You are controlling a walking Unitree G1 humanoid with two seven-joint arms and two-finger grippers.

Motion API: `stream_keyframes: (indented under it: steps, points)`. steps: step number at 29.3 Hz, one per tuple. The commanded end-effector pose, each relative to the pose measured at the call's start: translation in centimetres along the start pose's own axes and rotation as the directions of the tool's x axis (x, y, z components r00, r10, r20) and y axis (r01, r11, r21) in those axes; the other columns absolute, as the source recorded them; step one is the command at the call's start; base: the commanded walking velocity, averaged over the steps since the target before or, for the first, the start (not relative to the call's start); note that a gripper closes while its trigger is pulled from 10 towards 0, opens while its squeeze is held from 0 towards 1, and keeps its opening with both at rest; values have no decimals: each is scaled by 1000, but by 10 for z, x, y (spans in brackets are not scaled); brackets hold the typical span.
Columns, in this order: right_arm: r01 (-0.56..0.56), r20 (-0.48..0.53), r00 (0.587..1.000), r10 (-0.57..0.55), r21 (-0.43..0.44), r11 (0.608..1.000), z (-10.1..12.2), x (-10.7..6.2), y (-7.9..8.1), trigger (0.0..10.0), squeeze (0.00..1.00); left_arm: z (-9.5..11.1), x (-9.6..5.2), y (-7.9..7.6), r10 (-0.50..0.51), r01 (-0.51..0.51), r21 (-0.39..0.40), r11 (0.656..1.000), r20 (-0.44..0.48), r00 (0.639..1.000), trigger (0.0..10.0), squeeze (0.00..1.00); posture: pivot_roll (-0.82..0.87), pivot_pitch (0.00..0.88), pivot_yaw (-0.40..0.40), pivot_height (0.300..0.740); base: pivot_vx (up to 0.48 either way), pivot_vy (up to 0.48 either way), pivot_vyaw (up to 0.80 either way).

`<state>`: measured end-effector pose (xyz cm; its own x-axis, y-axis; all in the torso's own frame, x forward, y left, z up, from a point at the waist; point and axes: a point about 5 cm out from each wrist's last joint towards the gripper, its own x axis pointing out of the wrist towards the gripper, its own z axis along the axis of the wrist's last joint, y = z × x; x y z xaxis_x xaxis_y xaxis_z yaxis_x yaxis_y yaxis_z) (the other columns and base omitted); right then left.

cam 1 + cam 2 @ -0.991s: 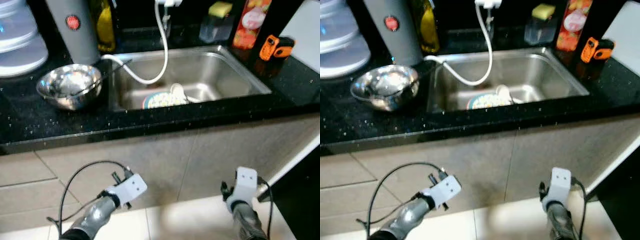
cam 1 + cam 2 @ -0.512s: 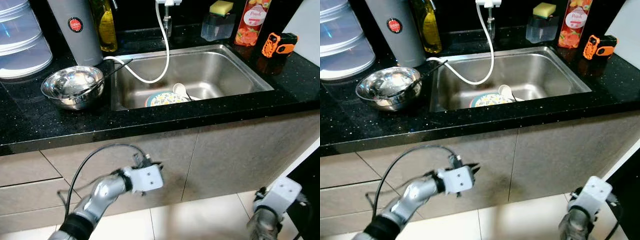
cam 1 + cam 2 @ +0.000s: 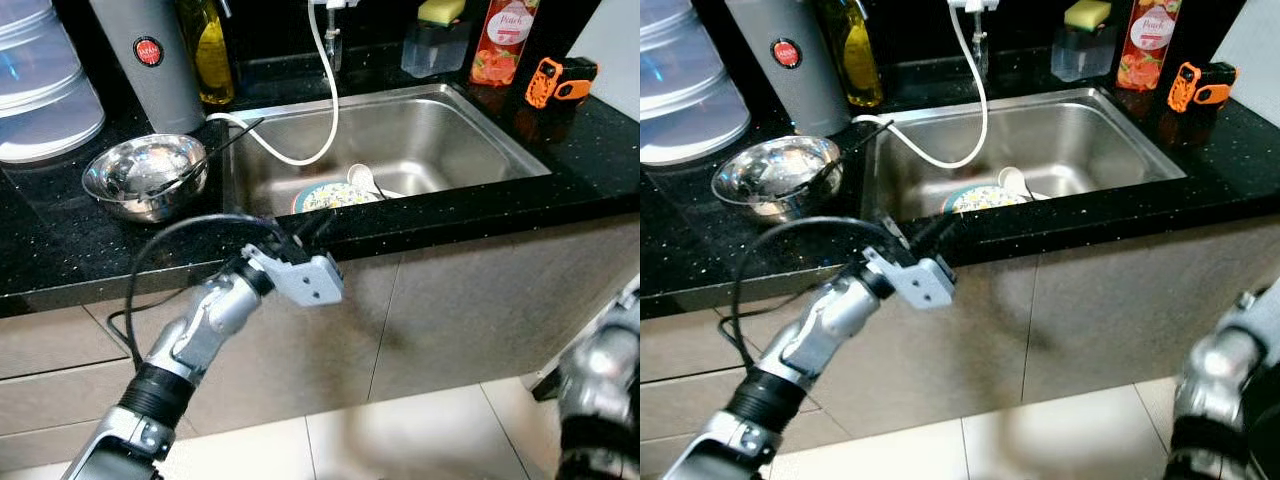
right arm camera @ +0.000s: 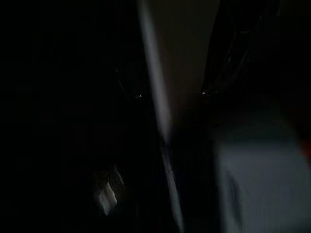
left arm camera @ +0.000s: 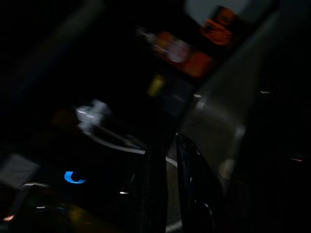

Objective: Kitchen organization

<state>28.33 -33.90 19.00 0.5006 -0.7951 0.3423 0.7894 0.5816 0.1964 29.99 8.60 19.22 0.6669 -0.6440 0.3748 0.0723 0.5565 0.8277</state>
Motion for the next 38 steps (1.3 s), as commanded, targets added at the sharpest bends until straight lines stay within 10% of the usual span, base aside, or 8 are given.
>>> stream_keyframes:
  steps: [1,5,11,22,30,37,38]
  points:
    - [-146,68,988,141,64,987,23,0,27,10000,0,0,-3,9,58,-58,47,997,-15,998,10000,0,28,0,37,740,0,0,0]
    - [-491,127,871,475,179,853,46,-23,78,10000,0,-13,-23,6,116,-103,113,988,-116,987,10000,0,32,0,40,740,0,0,0]
    - [-626,84,775,627,236,743,41,-58,106,10000,0,-24,-53,10,268,-225,191,955,-234,935,10000,0,69,0,17,740,0,0,0]
    - [-731,-57,653,756,216,648,18,-89,131,10000,0,-36,-99,16,508,-416,304,857,-362,782,10000,0,85,0,-1,740,0,0,0]
    - [-770,-88,600,795,210,603,14,-101,137,10000,0,-50,-103,29,627,-553,302,777,-449,636,10000,0,87,0,-13,740,0,0,0]
    - [-770,-92,597,797,211,602,14,-100,138,10000,0,-52,-93,31,655,-608,271,746,-458,600,10000,0,80,0,-19,740,0,0,0]
    - [-772,-92,596,798,210,601,13,-100,138,10000,0,-52,-89,31,650,-612,253,749,-460,605,10000,1000,79,0,-20,740,0,0,0]
